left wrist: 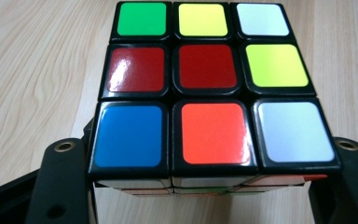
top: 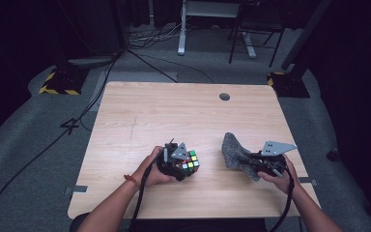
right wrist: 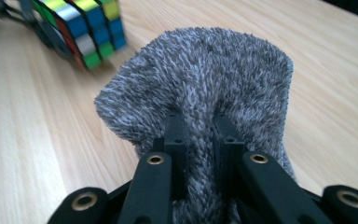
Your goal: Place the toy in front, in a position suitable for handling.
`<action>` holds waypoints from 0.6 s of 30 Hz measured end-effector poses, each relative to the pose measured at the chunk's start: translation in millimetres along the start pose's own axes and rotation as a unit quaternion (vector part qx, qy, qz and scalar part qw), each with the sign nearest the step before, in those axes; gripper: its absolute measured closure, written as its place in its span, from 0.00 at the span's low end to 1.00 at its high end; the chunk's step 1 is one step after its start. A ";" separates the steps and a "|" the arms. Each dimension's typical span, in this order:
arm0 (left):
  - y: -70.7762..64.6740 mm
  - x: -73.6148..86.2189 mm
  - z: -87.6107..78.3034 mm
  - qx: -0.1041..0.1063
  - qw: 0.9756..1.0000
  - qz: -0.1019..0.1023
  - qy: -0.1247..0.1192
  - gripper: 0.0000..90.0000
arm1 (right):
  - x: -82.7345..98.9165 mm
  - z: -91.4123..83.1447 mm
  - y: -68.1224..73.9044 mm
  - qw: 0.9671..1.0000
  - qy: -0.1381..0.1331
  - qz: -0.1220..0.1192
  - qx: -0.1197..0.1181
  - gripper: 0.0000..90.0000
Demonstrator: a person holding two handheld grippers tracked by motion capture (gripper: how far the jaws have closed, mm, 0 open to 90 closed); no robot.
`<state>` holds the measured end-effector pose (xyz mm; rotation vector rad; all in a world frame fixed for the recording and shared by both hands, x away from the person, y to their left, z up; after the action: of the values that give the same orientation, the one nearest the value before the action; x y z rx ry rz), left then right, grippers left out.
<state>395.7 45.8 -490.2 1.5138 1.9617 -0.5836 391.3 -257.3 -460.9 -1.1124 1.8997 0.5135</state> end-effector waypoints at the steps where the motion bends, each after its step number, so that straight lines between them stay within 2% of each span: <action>1: -1.6 -6.3 4.5 0.005 1.000 0.008 -0.001 0.38 | -8.8 4.4 6.2 1.000 0.001 -0.014 -0.002 0.89; 6: -8.1 -17.0 18.3 0.015 0.999 0.026 0.018 0.38 | -26.6 11.9 19.8 0.999 -0.001 -0.035 -0.023 0.89; 7: -9.8 -18.8 21.4 0.017 0.999 0.029 0.022 0.38 | -34.4 16.4 25.8 0.999 -0.001 -0.040 -0.034 0.88; 10: -13.3 -25.2 27.2 0.019 0.999 0.036 0.023 0.38 | -41.3 22.4 31.7 0.998 -0.001 -0.048 -0.045 0.88; 12: -15.4 -31.9 29.4 0.024 0.999 0.039 0.023 0.38 | -49.0 33.2 40.6 0.996 0.011 -0.060 -0.059 0.88; 15: -17.2 -34.7 30.2 0.018 0.998 0.048 0.028 0.38 | -55.6 42.9 48.6 0.995 0.020 -0.072 -0.066 0.88; 18: -15.4 -33.5 28.1 0.017 0.999 0.038 0.030 0.38 | -60.4 45.9 52.1 0.994 0.024 -0.084 -0.060 0.88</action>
<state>392.1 -0.4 -488.1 1.6363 1.9388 -0.5472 382.8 -168.2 -439.5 -1.3601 1.8157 0.5149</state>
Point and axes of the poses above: each handheld gripper's, and its own axes: z roughly forward along the jaws, x roughly out of its underside, y roughly to its left, the point moved 3 cm from there along z, roughly forward along the jaws, and after that the axes turned 2 degrees about x, right-handed, at the moved point
